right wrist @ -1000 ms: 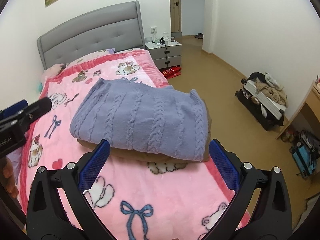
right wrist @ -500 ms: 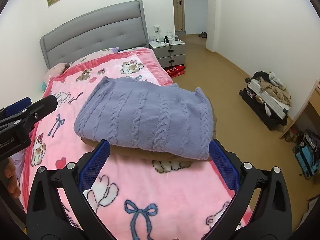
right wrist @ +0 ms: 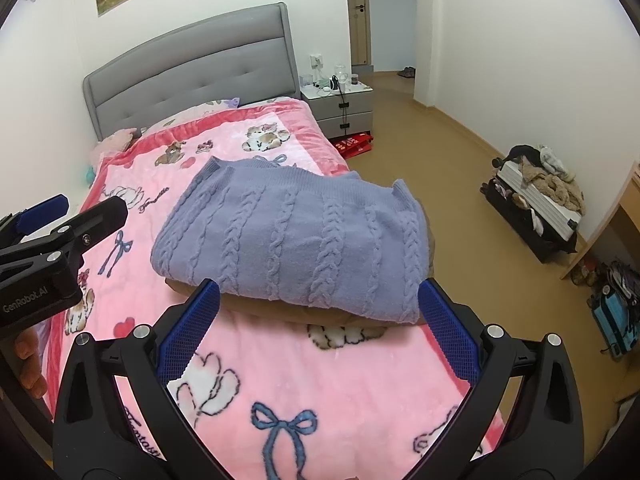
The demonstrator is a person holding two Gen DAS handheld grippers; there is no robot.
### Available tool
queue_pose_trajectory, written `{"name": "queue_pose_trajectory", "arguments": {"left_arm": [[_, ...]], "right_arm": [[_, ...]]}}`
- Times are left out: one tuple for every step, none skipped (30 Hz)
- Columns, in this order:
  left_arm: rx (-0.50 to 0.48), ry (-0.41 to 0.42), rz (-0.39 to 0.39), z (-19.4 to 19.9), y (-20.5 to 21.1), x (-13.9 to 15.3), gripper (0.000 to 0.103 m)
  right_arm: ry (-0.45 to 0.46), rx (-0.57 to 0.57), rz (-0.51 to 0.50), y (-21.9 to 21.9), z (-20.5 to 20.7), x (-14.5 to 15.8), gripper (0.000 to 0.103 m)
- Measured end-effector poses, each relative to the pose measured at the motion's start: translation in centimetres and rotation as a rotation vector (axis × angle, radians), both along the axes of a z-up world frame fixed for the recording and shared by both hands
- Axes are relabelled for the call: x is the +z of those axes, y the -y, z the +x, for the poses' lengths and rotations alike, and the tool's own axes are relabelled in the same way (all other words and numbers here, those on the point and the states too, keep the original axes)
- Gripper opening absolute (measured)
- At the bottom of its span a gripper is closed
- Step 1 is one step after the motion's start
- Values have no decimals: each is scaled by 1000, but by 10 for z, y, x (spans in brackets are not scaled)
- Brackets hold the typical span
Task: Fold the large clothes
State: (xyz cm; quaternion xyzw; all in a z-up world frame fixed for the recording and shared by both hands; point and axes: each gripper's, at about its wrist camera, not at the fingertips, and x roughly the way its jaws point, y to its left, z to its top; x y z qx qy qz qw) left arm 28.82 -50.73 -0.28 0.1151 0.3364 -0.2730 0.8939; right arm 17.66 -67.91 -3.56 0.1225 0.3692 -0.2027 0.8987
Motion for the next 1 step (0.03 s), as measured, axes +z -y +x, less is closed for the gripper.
{"name": "queue_pose_trajectory", "arguments": {"left_arm": [[-1,-10,-5,1,0,0,98]], "right_arm": [[1,3,2,0,0,0,95]]}}
